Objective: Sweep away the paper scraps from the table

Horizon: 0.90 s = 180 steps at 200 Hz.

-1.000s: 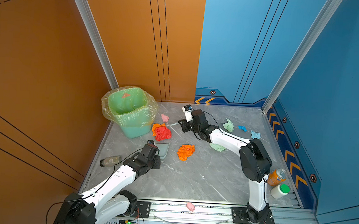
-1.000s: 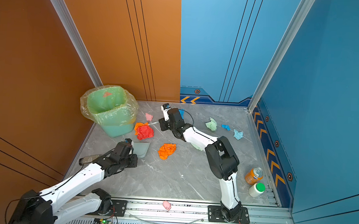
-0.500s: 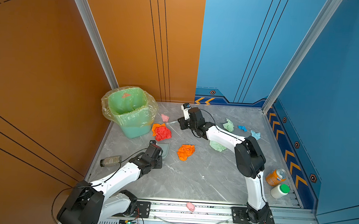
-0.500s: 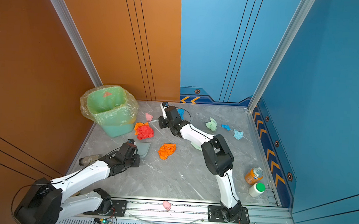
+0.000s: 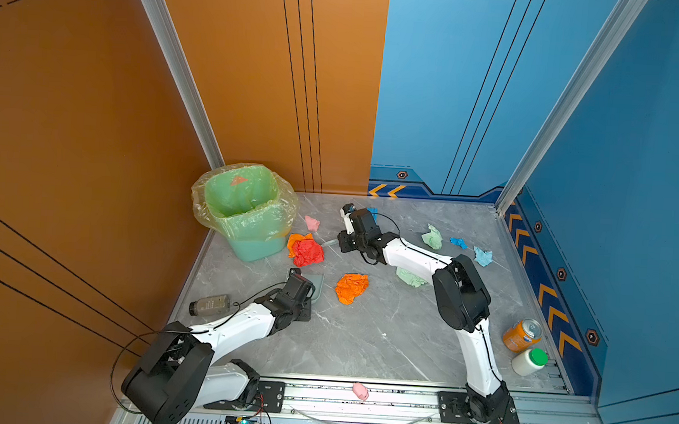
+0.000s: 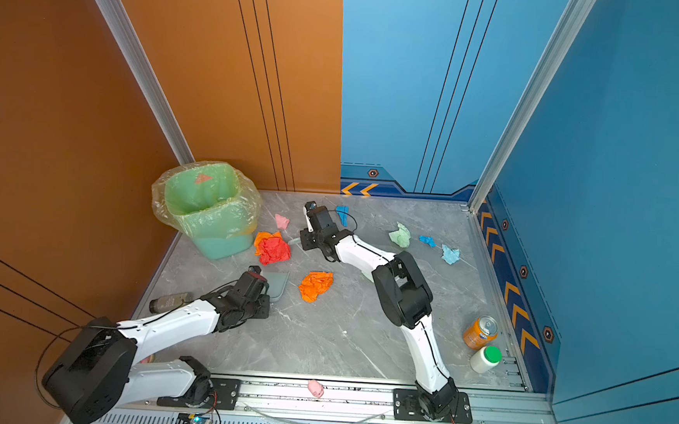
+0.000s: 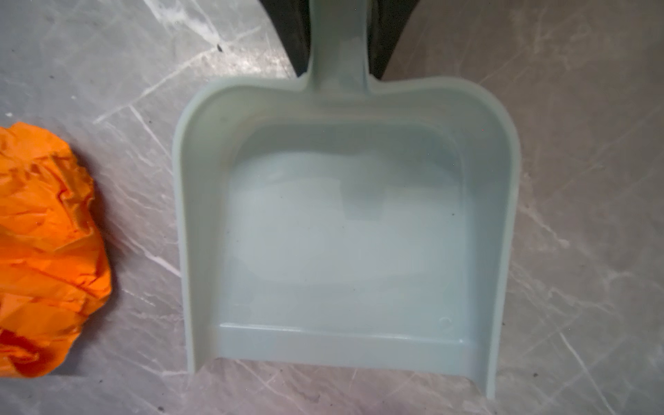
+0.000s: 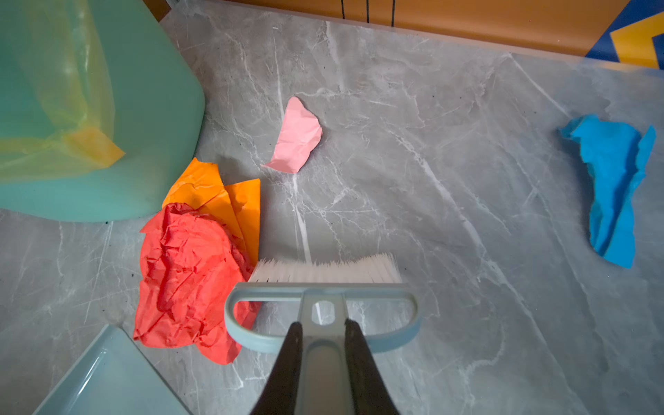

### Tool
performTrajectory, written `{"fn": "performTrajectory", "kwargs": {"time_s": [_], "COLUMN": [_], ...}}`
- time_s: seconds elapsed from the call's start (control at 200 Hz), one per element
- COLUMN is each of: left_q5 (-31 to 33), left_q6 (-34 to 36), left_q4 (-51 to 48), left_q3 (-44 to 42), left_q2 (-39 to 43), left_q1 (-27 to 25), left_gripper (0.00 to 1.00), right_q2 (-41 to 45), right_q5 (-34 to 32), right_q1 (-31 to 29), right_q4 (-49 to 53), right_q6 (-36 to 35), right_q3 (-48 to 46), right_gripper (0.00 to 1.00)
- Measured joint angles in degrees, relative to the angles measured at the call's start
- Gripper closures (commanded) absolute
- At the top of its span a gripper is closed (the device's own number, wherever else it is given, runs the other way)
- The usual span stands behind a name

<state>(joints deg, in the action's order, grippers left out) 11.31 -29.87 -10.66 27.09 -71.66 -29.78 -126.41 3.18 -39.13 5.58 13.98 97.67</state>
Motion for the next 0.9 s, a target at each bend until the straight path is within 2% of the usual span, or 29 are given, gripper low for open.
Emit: {"fn": "performTrajectory", "kwargs": {"time_s": [0.591,0.901], "left_q5": [0.8,1.2], "left_q6": [-0.7,-2.0], "left_q4": [3.9,3.1], "left_q3": [0.8,0.8], "left_q2": [-3.3,-2.7], "left_q1": [-0.3,-0.7], "left_gripper": [1.00,1.00], "right_q2": [0.5,9.0], "right_q5": [-1.8,-3.2], "right_q1": [-4.2,-3.1], "right_q4": [3.5,1.3], "right_q6": [-5.2,-5.8], "right_q3": [-1.1,-8.3], "right_gripper": [1.00,1.00]}}
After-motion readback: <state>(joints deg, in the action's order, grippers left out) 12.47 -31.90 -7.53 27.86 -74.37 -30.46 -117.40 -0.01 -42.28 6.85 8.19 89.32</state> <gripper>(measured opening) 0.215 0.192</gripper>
